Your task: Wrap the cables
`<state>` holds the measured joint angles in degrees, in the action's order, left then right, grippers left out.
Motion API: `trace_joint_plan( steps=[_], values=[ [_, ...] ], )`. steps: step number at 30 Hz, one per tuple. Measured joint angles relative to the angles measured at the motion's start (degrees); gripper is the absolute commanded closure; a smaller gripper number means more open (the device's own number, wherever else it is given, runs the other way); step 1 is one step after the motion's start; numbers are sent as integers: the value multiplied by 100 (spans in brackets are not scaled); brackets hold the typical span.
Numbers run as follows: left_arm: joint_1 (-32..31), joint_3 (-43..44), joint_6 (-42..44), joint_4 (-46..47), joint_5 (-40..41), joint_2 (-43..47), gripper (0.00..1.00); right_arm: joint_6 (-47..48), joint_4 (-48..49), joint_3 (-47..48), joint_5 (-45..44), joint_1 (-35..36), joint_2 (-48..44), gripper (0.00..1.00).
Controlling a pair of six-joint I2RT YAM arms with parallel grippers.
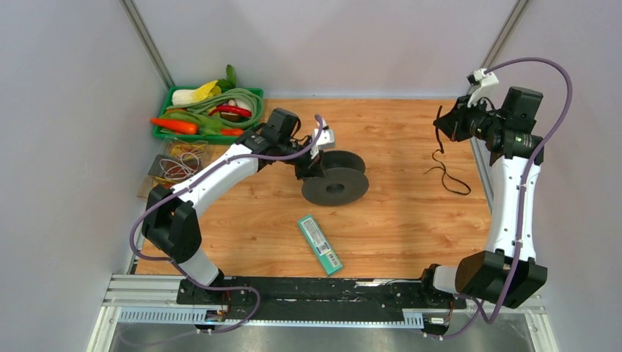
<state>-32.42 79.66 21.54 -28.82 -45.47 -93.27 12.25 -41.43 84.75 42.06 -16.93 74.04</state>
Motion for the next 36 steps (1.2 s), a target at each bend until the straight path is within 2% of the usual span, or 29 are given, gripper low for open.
trace_joint_plan(
  steps=[7,11,12,16,19,26,36],
  values=[
    [-483,-177,1770,-800,468,190,100,859,-1152,466,691,267,363,100],
    [-643,-212,2297,-1025,616,317,91,1550,-1919,614,890,717,662,100],
    [-660,-210,2369,-1045,629,321,88,1696,-2074,621,914,826,730,100],
    [-684,-192,2581,-1119,673,323,66,2223,-2682,767,968,1246,1027,100],
    [-684,-190,2682,-1128,734,328,57,2533,-3029,1025,1023,1453,1274,100],
    [-682,-188,2730,-1130,804,393,48,3093,-3432,1799,1145,1670,1928,100],
    [-531,-33,2702,-1134,778,485,44,3427,-3574,1921,1161,2208,2170,100]
  ],
)
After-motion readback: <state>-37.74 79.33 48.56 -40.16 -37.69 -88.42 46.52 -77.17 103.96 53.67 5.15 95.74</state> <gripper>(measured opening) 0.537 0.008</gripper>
